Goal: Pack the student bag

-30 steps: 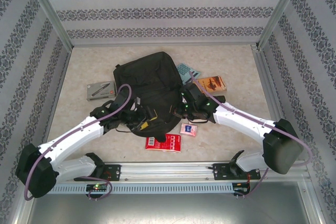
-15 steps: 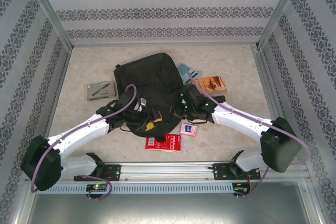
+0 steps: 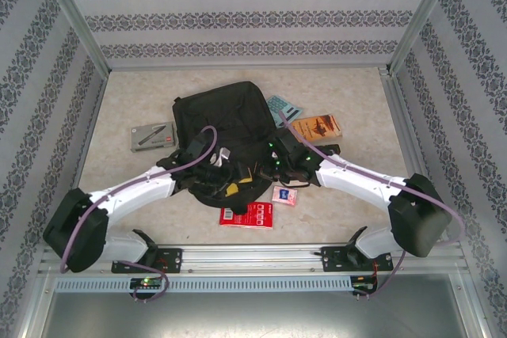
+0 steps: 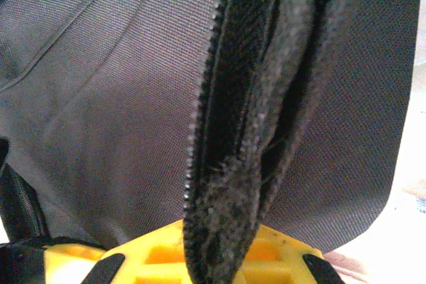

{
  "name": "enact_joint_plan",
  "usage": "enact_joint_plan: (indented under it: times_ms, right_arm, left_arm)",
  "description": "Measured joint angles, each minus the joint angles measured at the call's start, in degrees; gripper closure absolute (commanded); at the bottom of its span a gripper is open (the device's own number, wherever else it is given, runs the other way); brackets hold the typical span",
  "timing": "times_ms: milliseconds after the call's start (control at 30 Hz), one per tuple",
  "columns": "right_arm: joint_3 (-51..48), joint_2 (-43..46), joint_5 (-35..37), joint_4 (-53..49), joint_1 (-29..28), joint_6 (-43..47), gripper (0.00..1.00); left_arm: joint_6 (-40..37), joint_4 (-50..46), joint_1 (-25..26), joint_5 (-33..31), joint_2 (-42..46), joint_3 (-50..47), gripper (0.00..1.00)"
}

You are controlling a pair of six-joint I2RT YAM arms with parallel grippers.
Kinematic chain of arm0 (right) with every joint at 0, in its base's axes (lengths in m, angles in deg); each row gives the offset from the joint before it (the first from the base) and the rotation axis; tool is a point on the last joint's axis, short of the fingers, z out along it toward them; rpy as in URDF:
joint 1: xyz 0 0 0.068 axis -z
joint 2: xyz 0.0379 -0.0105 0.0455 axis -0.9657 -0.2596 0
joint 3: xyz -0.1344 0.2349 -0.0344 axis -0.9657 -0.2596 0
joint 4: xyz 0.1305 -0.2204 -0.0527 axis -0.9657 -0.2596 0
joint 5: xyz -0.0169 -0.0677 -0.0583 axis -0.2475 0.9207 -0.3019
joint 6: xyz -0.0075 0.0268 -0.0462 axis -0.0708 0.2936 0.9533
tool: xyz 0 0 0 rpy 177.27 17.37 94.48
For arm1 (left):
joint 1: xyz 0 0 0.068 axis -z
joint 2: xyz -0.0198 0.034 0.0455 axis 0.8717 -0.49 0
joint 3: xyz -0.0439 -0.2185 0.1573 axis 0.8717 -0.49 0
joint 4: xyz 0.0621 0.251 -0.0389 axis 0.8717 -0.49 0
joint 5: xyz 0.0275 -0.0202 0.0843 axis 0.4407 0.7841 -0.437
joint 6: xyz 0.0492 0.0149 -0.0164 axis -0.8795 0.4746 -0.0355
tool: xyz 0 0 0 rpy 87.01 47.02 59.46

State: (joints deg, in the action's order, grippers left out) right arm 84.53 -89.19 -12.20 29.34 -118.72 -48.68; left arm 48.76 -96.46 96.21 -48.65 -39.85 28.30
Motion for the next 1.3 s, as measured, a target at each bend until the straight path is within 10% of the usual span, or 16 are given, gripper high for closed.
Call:
enact_joint_plan:
  times_ms: [567, 1300]
  right_arm:
    - [1.33, -0.63, 0.50, 0.87, -0.74, 0.50, 1.00]
    - [1.38, -0.63, 2.25, 2.99, -1.40, 0.61, 1.00]
  left_arm:
    - [-5.92, -3.45, 0.00, -1.86, -2.62, 6.40, 0.99]
    - [-8.90, -8.15, 0.07, -11.06, 5.51, 3.61, 1.00]
